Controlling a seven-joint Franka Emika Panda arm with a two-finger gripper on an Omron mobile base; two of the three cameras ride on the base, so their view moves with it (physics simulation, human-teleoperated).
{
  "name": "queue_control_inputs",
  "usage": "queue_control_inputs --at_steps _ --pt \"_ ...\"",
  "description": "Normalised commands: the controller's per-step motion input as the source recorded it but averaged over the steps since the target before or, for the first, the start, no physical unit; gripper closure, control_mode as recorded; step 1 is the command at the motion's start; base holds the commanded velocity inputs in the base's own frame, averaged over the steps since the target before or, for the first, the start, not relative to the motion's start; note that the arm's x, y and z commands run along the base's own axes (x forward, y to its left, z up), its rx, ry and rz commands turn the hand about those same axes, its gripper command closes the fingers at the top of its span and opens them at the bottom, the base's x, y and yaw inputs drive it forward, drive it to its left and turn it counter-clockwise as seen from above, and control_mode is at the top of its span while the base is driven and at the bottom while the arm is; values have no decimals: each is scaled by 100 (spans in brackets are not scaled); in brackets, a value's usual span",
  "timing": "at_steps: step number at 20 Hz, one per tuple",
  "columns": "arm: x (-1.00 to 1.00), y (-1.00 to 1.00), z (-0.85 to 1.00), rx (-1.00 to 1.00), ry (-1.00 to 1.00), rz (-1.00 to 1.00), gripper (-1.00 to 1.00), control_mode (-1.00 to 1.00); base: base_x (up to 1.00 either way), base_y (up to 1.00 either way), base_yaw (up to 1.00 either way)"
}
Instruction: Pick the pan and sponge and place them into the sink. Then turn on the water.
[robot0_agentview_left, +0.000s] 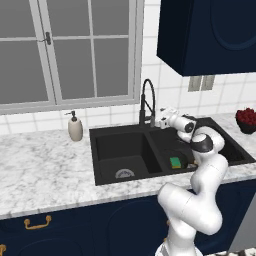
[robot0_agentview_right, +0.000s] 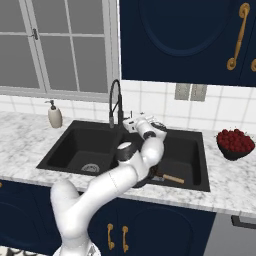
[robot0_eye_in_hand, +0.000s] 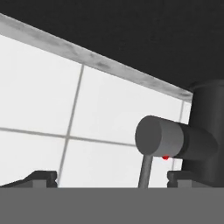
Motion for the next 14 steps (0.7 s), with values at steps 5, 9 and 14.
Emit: queue_control_inputs --at_steps 5,9,14 --pt "19 0 -2 3 0 6 -100 -100 0 0 0" --pt "28 -3 -13 4 0 7 -100 -100 0 0 0" --pt "30 -14 -25 2 0 3 -100 -100 0 0 0"
